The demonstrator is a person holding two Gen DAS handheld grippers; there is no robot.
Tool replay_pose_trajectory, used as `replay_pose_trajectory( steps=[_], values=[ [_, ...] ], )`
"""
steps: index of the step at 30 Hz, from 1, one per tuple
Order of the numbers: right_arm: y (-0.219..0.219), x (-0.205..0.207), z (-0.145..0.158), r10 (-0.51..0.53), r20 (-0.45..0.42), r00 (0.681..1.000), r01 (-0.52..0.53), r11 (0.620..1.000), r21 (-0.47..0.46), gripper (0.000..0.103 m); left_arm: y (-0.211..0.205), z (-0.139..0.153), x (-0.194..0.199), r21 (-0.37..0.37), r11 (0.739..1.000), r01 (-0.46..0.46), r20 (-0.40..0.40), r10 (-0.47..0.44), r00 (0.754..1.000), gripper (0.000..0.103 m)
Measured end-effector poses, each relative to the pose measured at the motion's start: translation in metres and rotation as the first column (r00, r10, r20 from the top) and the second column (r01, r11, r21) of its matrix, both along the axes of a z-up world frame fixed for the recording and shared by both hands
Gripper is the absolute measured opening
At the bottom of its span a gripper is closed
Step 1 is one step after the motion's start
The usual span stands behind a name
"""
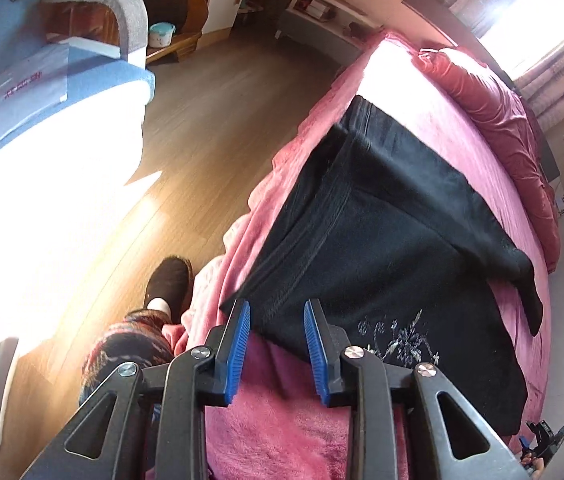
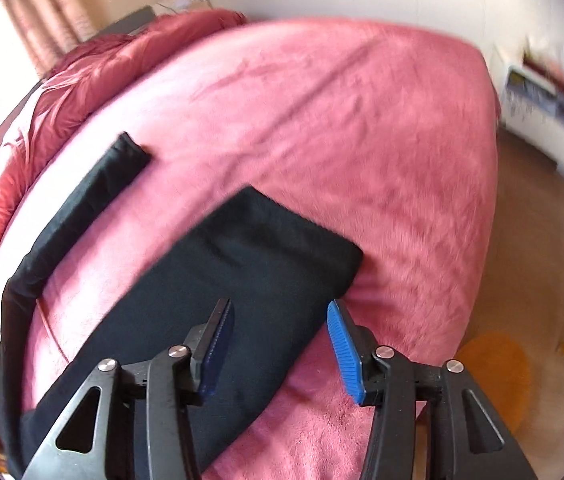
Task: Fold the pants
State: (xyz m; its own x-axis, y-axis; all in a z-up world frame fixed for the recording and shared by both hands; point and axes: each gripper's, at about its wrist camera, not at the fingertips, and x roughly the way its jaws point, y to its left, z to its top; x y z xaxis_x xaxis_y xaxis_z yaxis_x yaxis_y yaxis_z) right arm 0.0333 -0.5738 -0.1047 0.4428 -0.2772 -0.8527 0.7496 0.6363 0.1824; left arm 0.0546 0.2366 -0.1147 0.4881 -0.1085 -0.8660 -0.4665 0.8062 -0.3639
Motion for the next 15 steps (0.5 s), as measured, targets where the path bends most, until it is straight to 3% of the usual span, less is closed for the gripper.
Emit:
replay_pose_trajectory(
  steps=[4,7,11,15],
  values=[
    [0.034,0.018,0.012,0.153,0.049,0.987,-0.155,0.987,0.032,0.057,0.006,0.015,0.026,-0.016,1.0,0.012,0.064,-0.011,0.998,0.029],
    [0.075,0.04,0.007,0.3,0.059,0.952,-0.304,0.949,0.081,0.059,0.005,0.02,0.059,-0.052,0.998,0.033,0.087,-0.028,0.996,0.029],
    [0.141,0.071,-0.005,0.492,0.056,0.869,-0.495,0.858,0.136,0.059,0.0,0.024,0.108,-0.073,0.995,0.066,0.098,-0.059,0.993,0.03],
    [0.203,0.092,-0.015,0.624,0.044,0.781,-0.621,0.766,0.167,0.059,0.0,0.018,0.159,-0.132,0.989,0.069,0.092,-0.058,0.994,0.032]
  ],
)
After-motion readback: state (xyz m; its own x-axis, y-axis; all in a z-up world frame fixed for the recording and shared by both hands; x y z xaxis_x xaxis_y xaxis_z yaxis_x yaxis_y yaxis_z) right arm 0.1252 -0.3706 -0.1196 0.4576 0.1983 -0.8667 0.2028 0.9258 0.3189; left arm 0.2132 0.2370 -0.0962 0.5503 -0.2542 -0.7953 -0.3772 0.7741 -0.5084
